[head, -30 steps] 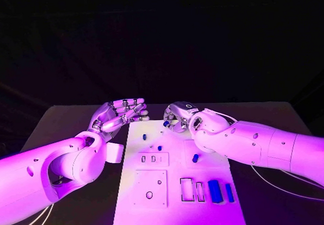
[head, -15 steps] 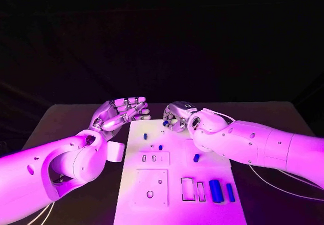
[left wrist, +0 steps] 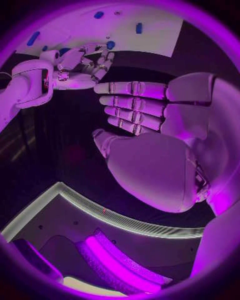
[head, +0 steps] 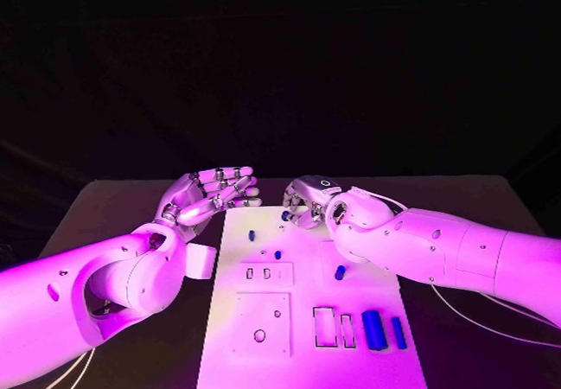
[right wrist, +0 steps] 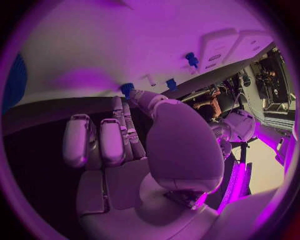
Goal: Assemble the parts on the task board
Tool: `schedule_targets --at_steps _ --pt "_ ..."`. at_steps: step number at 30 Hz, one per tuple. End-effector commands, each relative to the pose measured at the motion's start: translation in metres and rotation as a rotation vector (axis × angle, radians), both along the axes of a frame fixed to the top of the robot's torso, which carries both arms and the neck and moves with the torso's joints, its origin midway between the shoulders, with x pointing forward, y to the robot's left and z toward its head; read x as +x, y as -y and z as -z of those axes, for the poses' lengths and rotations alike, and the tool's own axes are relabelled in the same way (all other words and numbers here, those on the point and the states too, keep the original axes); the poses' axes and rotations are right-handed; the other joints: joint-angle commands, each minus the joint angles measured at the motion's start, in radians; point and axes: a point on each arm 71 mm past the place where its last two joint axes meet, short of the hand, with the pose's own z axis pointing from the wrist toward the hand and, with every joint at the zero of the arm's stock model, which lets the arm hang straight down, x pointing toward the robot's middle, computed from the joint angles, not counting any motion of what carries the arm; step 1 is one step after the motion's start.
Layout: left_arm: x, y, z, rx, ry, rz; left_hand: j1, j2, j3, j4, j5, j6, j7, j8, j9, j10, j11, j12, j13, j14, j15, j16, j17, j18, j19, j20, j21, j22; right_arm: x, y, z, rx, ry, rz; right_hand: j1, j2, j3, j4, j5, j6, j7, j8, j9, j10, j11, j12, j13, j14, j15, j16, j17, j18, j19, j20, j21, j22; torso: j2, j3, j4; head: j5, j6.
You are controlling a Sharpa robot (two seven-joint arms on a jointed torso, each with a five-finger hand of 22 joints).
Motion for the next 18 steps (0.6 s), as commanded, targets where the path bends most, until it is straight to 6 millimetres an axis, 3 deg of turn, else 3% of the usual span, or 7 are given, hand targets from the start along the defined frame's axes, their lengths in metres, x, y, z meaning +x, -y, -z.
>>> schedule_targets --at_steps 1,9,13,16,18 --pt "0.0 0.001 -0.002 -0.011 0.007 0.014 -0.008 0.002 0.006 -0.001 0.001 -0.001 0.016 -0.007 -0.001 -0.004 0.005 -0.005 -0.001 -0.008 0.002 -0.005 0.002 -0.004 -0.01 0.0 0.003 0.001 0.0 0.0 0.001 -0.005 -0.008 0.007 -0.022 -0.008 -0.027 0.011 -0.034 -0.015 0.001 -0.012 0.0 -0.016 0.002 -0.003 0.001 0.002 0.009 -0.009 -0.012 0.003 -0.013 0.002 -0.012 -0.011 0.0 -0.0002 0.0008 -0.004 0.002" --pt "0.002 -0.003 -0.002 -0.008 0.009 0.003 -0.009 0.002 0.006 -0.001 0.001 -0.001 0.016 -0.007 -0.001 -0.004 0.005 -0.005 -0.001 -0.008 0.002 -0.005 0.002 -0.004 -0.01 0.0 0.003 0.002 -0.002 0.005 0.0 0.003 -0.007 0.011 -0.02 -0.016 -0.059 0.014 -0.036 -0.03 0.002 -0.026 0.0 -0.039 0.004 -0.001 0.0 -0.003 0.011 -0.017 -0.031 0.008 -0.025 0.004 -0.029 -0.03 0.0 -0.0008 -0.0014 -0.002 0.003" --pt "0.003 -0.006 -0.002 -0.001 0.01 -0.009 -0.009 0.002 0.006 -0.001 0.001 -0.001 0.016 -0.007 -0.002 -0.004 0.005 -0.005 -0.001 -0.009 0.002 -0.006 0.003 -0.004 -0.012 0.0 0.003 0.002 -0.008 0.015 -0.002 0.034 -0.002 0.009 -0.02 -0.015 -0.077 0.018 -0.035 -0.03 -0.001 -0.028 0.001 -0.044 0.003 0.003 0.0 -0.005 0.01 -0.021 -0.038 0.009 -0.028 0.004 -0.034 -0.035 0.0 -0.0015 0.0002 -0.008 0.008" --pt "0.006 -0.013 -0.002 0.011 0.009 -0.031 -0.013 0.0 0.009 0.001 0.001 0.0 0.016 -0.007 -0.002 -0.003 0.006 -0.004 -0.001 -0.013 0.005 -0.01 0.009 -0.006 -0.033 0.004 -0.004 -0.001 -0.016 0.029 -0.007 0.087 0.005 0.012 -0.018 -0.013 -0.089 0.021 -0.032 -0.024 -0.002 -0.028 0.003 -0.039 0.0 0.01 0.003 -0.004 0.009 -0.019 -0.036 0.008 -0.025 0.003 -0.033 -0.031 0.0 0.0 -0.0047 -0.001 0.008" --pt "0.01 -0.02 -0.003 0.021 0.009 -0.051 -0.019 -0.003 0.016 0.004 0.001 -0.001 0.018 -0.009 -0.004 -0.006 0.009 -0.005 -0.001 -0.03 0.012 -0.026 0.015 -0.011 -0.086 0.015 -0.03 -0.013 -0.02 0.04 -0.01 0.129 0.002 0.02 -0.011 -0.006 -0.097 0.025 -0.027 -0.009 -0.004 -0.024 0.006 -0.032 -0.002 0.019 0.005 -0.011 0.007 -0.033 -0.065 0.014 -0.04 0.001 -0.053 -0.056 -0.002 0.0008 -0.0077 0.003 0.008"
